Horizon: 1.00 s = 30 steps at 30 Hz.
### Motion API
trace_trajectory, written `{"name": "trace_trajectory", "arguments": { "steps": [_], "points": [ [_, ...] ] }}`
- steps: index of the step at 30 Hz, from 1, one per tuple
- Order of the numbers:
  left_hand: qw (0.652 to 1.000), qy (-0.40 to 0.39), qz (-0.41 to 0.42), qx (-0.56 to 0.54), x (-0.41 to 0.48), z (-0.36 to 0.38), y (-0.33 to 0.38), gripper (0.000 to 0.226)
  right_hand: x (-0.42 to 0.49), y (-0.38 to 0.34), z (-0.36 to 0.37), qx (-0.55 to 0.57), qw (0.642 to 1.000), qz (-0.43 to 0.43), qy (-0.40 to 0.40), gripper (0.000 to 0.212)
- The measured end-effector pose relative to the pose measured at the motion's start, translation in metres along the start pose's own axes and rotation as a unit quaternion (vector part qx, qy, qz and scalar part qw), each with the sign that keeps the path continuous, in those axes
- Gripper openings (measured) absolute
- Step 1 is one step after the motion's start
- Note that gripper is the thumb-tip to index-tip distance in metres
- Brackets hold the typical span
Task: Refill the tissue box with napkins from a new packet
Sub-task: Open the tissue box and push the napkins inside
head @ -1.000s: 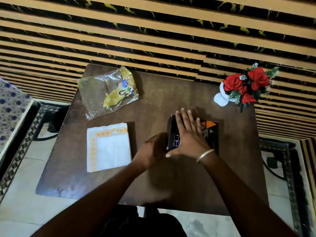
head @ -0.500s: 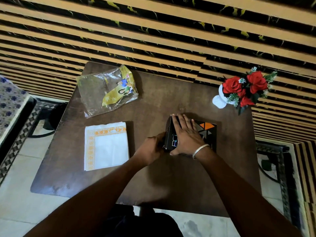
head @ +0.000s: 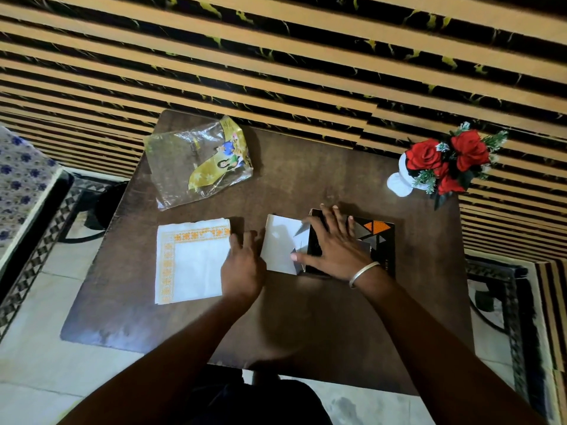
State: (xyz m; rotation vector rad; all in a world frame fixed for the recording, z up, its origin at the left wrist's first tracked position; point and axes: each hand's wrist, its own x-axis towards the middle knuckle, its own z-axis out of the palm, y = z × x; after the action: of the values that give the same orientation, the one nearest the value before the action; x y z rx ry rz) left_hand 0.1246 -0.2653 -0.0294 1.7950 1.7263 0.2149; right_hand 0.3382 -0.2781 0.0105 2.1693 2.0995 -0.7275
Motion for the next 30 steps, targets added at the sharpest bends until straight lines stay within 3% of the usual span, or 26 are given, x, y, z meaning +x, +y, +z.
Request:
{"name": "trace_trajectory", "arguments": {
  "steps": [3,6,8,11,14,17,19,21,25,30],
  "points": [
    [0.99,-0.032,0.134,-0.036,-0.001,0.002,0.007,0.055,0.006,-0.004,0.004,-0.033,0.999,0.001,0.006,0.054],
    [0.968,-0.14,0.207,-0.033,0.003,0.005,0.019,0.075,0.007,-0.004,0.005,-0.062,0.998,0.001,-0.017,0.06],
    [0.961,-0.179,0.21,-0.038,0.006,0.007,0.02,0.061,0.008,-0.005,0.004,-0.078,0.997,0.004,-0.021,0.078],
    [0.96,-0.209,0.16,-0.098,0.003,0.006,0.013,0.023,0.01,-0.005,0.003,-0.105,0.994,0.008,-0.031,0.092],
    [0.955,-0.228,0.127,-0.14,-0.005,0.008,0.005,0.027,0.009,-0.005,0.003,-0.129,0.991,0.003,-0.025,0.098],
    [0.959,-0.229,0.132,-0.102,-0.006,0.013,0.0,0.02,0.01,-0.006,0.002,-0.146,0.989,0.0,-0.026,0.106],
    [0.96,-0.246,0.117,-0.062,-0.003,0.017,-0.001,0.03,0.012,-0.006,0.0,-0.167,0.986,-0.006,-0.028,0.11],
    [0.962,-0.256,0.094,-0.02,-0.002,0.021,0.003,0.053,0.011,-0.004,-0.005,-0.191,0.981,-0.016,-0.028,0.113],
    [0.97,-0.222,0.079,0.058,-0.004,0.03,0.023,0.084,0.01,-0.001,-0.014,-0.239,0.969,-0.063,-0.01,0.11],
    [0.971,-0.203,0.065,0.104,-0.007,0.038,0.033,0.098,0.017,0.006,-0.029,-0.223,0.969,-0.106,-0.026,0.092]
  ]
}}
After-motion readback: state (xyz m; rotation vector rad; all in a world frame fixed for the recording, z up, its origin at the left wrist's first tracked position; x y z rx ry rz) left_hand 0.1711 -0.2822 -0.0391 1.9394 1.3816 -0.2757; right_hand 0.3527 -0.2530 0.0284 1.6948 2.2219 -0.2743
